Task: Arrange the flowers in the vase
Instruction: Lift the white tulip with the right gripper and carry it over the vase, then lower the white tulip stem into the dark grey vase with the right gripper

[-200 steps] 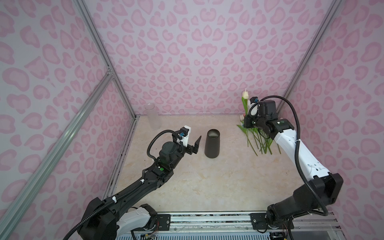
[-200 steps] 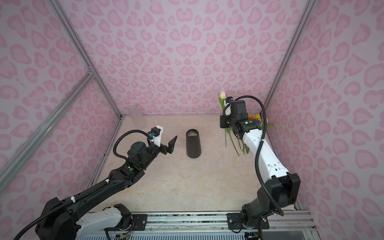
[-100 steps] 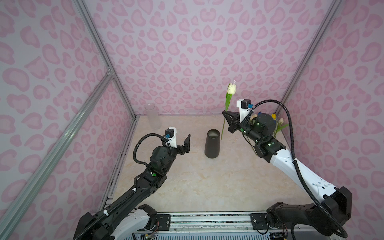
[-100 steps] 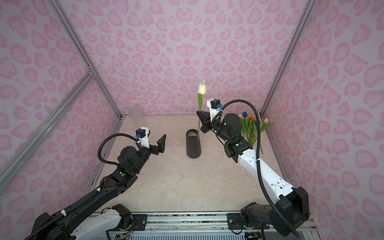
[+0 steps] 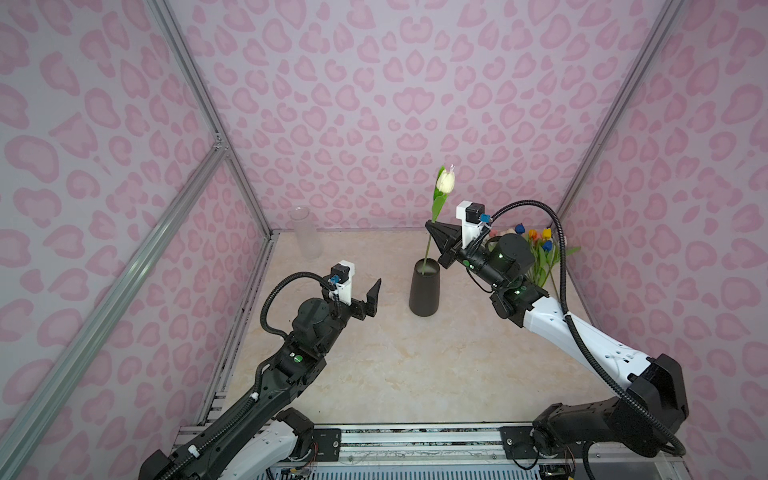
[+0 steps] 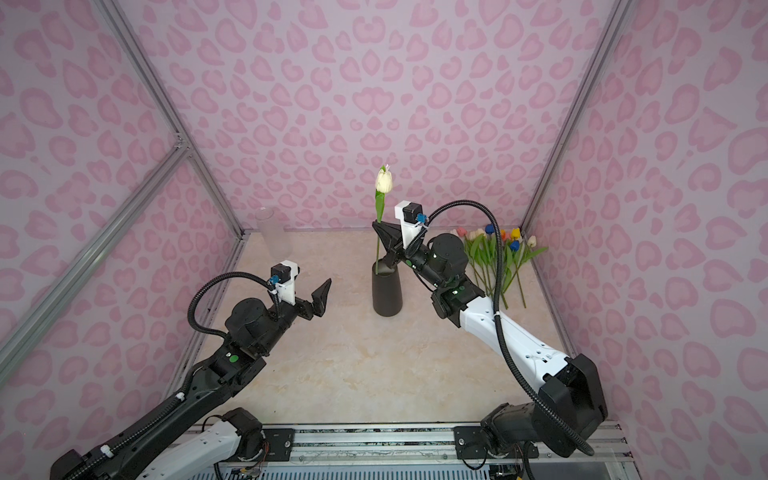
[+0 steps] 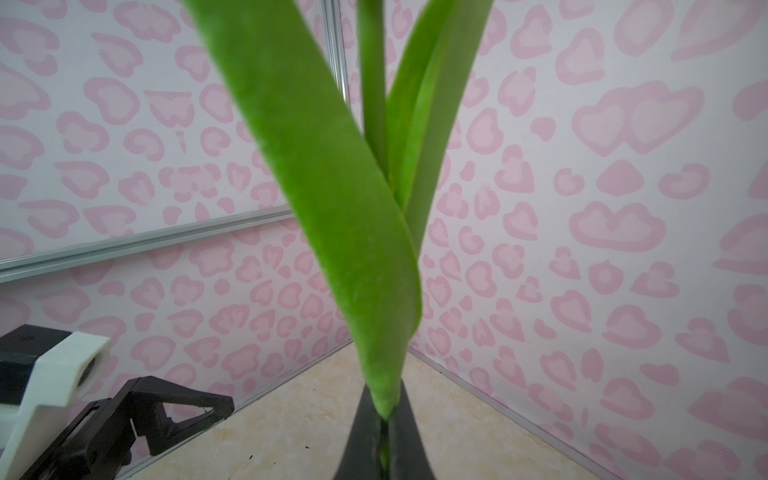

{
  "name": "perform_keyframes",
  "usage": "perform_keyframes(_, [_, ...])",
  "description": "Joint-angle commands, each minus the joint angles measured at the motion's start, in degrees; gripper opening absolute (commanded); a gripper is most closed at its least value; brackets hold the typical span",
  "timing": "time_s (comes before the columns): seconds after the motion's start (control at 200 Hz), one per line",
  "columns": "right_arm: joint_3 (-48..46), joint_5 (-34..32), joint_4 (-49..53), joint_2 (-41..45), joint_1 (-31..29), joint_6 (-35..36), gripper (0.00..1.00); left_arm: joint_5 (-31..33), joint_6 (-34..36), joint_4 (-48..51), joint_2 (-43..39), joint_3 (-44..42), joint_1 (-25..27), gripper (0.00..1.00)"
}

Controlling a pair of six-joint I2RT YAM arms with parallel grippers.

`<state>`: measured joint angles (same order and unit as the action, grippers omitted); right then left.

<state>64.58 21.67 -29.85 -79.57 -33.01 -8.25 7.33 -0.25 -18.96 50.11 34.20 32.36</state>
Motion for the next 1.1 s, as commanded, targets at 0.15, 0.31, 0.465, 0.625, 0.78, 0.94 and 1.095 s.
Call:
perform_keyframes(0.15, [-3.12,-2.65,-4.91,-1.12,-1.14,4.42,0.0,0.56,2.0,-8.5,0.39,-3.53,-0.13,0.94])
perform_keyframes(0.31, [-1.03,-5.55,0.19,-1.64,0.55,5.63,0.0,-0.79,1.91,-6.73,0.29,-3.51,-0.19,0.94])
perform_keyframes(0.465, [1.76,-4.03,2.89,-1.17,3.51,2.21,0.0,0.08,2.55,-7.14,0.64,-3.96,-0.19,0.94])
perform_keyframes(0.625, [1.73,-5.53,0.82,-3.15,4.66,3.59,0.0,-1.51,1.4,-9.24,3.1,-3.03,-0.19,0.93])
perform_keyframes(0.78, [3.16,-5.56,-0.21,-6.84,5.08,3.94,0.0,-2.99,1.48,-11.51,6.58,-0.89,-0.17,0.92])
perform_keyframes(0.94, [0.18,-5.47,-3.9,-9.9,5.37,3.95,0.0,-3.64,0.89,-13.92,9.83,0.06,-0.1,0.91])
perform_keyframes(1.095, [-3.33,-2.67,-8.98,-10.47,5.22,3.8,0.0,-5.04,0.87,-13.85,12.02,1.65,-0.1,0.91])
